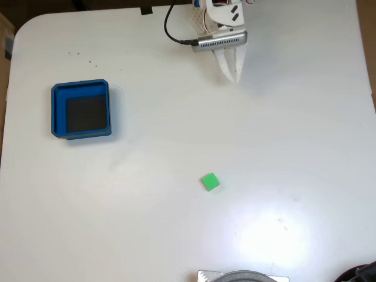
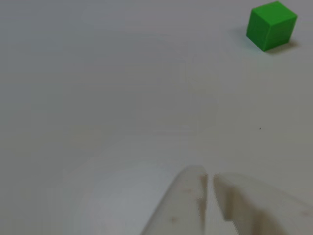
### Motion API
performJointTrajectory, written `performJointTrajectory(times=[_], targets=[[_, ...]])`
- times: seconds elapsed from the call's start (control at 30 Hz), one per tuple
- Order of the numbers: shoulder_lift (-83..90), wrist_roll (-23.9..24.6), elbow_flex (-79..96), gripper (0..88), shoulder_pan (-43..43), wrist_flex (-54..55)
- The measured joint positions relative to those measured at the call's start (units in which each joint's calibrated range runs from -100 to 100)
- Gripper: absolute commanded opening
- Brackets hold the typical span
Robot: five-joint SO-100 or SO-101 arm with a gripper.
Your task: Pick up green cube and drop it in the blue box
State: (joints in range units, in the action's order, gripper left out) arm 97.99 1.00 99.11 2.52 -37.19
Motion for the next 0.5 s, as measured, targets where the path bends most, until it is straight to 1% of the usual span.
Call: performJointTrajectory(times=[0.17, 0.5], targets=[[0.0, 0.0, 0.0, 1.2, -2.77, 0.0], [0.0, -0.05, 0.0, 1.2, -2.99, 0.0]])
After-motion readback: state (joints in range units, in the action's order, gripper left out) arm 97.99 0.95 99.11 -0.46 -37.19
